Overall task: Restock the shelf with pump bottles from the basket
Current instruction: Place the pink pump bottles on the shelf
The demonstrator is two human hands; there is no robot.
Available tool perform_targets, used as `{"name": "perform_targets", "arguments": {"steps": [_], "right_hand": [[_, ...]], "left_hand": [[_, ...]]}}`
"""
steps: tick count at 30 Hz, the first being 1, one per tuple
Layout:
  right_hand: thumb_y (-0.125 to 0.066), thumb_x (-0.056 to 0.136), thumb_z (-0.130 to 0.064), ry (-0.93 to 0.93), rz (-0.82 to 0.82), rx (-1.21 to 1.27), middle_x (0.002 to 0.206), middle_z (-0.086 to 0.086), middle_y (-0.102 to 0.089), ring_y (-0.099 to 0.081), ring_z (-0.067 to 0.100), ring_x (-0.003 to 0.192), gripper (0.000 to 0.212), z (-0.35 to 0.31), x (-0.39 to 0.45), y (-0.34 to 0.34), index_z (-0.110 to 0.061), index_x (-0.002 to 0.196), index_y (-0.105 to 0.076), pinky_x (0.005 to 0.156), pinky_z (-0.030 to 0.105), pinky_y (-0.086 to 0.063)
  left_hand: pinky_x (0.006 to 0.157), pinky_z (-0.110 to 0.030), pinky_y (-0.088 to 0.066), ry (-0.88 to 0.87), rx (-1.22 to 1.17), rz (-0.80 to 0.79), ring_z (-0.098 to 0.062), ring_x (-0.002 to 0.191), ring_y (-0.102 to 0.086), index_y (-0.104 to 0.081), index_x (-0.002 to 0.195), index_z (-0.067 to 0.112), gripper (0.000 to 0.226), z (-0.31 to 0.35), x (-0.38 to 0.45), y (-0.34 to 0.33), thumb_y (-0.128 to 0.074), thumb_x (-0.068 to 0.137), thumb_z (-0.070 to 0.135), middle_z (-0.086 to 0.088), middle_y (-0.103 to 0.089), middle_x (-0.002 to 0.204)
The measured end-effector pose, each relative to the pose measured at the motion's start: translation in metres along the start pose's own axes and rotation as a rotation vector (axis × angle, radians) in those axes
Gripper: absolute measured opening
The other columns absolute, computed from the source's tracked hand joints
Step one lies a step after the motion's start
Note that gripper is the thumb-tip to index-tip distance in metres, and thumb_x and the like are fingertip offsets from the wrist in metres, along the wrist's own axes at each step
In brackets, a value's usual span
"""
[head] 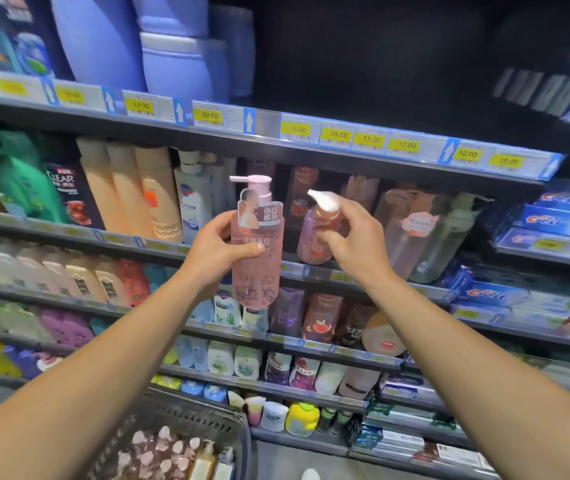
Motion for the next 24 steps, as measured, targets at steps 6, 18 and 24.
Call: {"name": "perform_targets", "arguments": {"steps": [6, 18, 24], "right_hand": [[-0.072, 0.082, -0.020, -0.120, -0.110, 0.019, 0.103, -0.003, -0.063, -0.058, 0.012, 0.090, 0.033, 0.030, 0.028, -0.022, -0.018, 0.113, -0.062, 0.074, 0.020, -0.039], [-0.066, 0.087, -0.045, -0.468, -0.078, 0.152, 0.075, -0.009, -0.054, -0.053, 0.009, 0.070, 0.032, 0.091, 0.039, -0.041, -0.021, 0.073, -0.050, 0.061, 0.024, -0.039], [-0.077, 0.077, -0.034, -0.425, -0.177, 0.003, 0.102, -0.001, -0.059, -0.059, 0.018, 0.095, 0.042, 0.108, 0.022, -0.062, -0.015, 0.102, -0.050, 0.076, 0.030, -0.047]], "left_hand": [[0.084, -0.041, -0.056, 0.004, 0.007, 0.050, -0.016, 0.094, -0.069, -0.064, 0.116, 0.014, 0.049, -0.004, 0.015, 0.004, -0.078, 0.073, -0.005, 0.004, -0.074, 0.099], [0.083, -0.043, -0.055, 0.037, -0.012, 0.043, -0.017, 0.096, -0.069, -0.066, 0.109, 0.020, 0.044, -0.030, 0.039, -0.017, -0.077, 0.074, -0.004, 0.005, -0.074, 0.099], [0.090, -0.048, -0.054, 0.045, -0.038, 0.030, -0.022, 0.099, -0.068, -0.065, 0.112, 0.015, 0.044, -0.040, 0.046, -0.021, -0.075, 0.075, -0.007, 0.000, -0.073, 0.103]]}}
Point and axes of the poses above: each hand's wrist, its own x-axis towards the middle knuckle, its own y-axis out of the back of the hand, z = x × y, the point moved 10 cm from there along x, towards the middle knuckle
